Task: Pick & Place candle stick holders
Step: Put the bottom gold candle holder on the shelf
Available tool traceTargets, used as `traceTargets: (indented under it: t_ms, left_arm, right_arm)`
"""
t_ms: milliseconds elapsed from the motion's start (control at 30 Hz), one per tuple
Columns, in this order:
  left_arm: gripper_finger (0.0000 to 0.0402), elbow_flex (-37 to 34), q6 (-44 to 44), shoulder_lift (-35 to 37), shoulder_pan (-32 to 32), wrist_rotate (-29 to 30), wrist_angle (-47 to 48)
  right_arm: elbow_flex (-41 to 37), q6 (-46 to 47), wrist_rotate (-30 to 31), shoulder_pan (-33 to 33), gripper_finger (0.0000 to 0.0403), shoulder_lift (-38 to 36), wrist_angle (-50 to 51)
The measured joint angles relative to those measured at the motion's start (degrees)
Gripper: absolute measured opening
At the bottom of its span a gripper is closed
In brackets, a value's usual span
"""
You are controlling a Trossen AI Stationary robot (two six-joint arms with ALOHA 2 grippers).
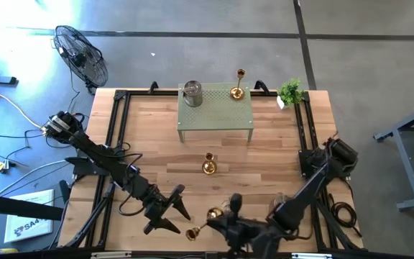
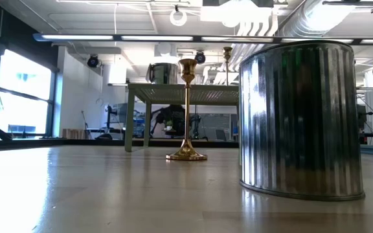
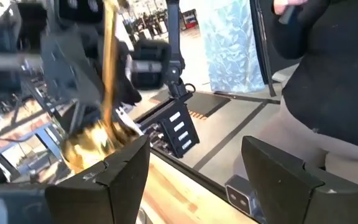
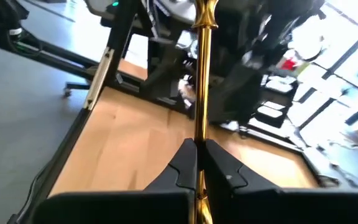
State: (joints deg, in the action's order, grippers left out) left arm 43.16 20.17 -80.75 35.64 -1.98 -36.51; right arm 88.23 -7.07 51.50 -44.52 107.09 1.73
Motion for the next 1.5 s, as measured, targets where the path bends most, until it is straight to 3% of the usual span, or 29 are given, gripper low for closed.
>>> traceTargets:
  t_ms: [333,533,733,867,1100,1300,1500]
  left_arm:
    - [0.0250,0.0,0.5,0.0,0.0,0.0,3.1]
    - [0.0250,0.0,-0.1,0.0,0.0,0.5,4.8]
    - [0.0250,0.0,-9.4,0.0,-4.0,9.8,3.3]
    - [0.0250,0.0,-12.8,0.0,-8.1,10.7,5.3]
    - [0.0250,0.0,-22.4,0.0,-16.2,13.3,6.2]
    - [0.0250,0.0,-24.5,0.0,-18.4,14.1,7.0]
    - [0.0250,0.0,-23.0,1.2,-18.4,12.3,7.3]
  right_arm:
    - [0.0,3.6,19.0,-6.6,0.0001,-5.1,5.1]
    - [0.0,7.6,21.5,-7.2,0.0001,-6.4,10.6]
    - [0.0,10.0,21.7,-5.3,0.0001,-7.2,13.7]
    - [0.0,9.8,21.8,-4.5,0.0001,-7.2,13.6]
    - [0.0,9.4,30.2,-3.7,0.0001,-10.6,15.3]
    - [0.0,19.5,30.4,-1.8,0.0001,-16.3,28.3]
    - [0.0,36.4,36.4,-0.4,0.0001,-21.3,45.9]
